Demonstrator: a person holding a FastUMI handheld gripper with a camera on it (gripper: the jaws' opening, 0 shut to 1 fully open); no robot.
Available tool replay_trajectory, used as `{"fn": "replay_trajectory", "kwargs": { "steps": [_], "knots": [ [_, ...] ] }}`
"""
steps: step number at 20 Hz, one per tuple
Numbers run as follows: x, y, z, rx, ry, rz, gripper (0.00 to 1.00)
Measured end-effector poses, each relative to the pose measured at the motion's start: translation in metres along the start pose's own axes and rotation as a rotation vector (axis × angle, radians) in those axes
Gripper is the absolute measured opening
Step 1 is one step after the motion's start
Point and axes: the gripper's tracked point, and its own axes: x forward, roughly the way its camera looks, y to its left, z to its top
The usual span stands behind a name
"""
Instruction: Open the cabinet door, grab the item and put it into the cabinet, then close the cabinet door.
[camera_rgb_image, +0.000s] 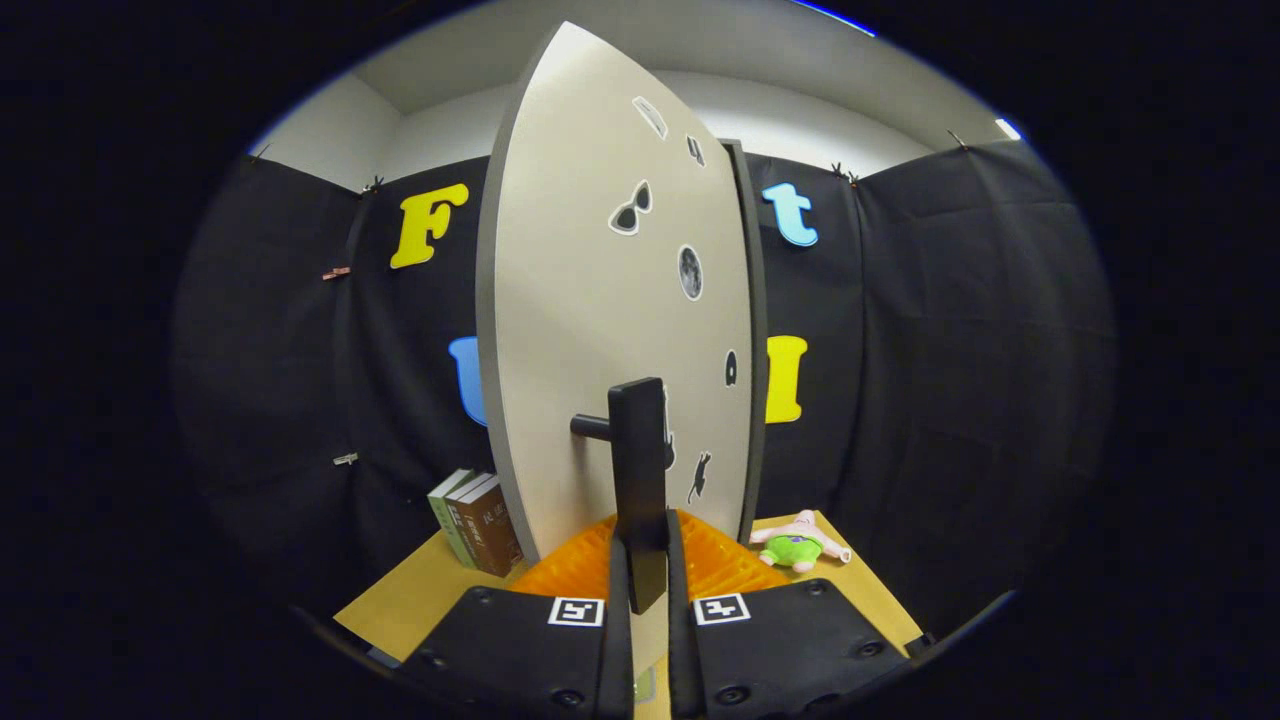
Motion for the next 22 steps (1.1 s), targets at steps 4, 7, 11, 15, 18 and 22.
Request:
{"fn": "replay_trajectory", "kwargs": {
  "steps": [4,7,11,15,18,22],
  "knots": [
    [-0.005,-0.019,0.002,0.008,-0.006,-0.05,0.13],
    [-0.008,-0.032,0.002,0.007,-0.009,-0.077,0.13],
    [-0.009,-0.055,0.014,0.018,-0.049,-0.137,0.13],
    [-0.01,-0.079,0.017,0.015,-0.071,-0.157,0.09],
    [-0.012,-0.081,0.014,0.041,-0.068,-0.132,0.06],
    [-0.018,-0.091,0.014,0.042,-0.076,-0.163,0.06]
  ]
}}
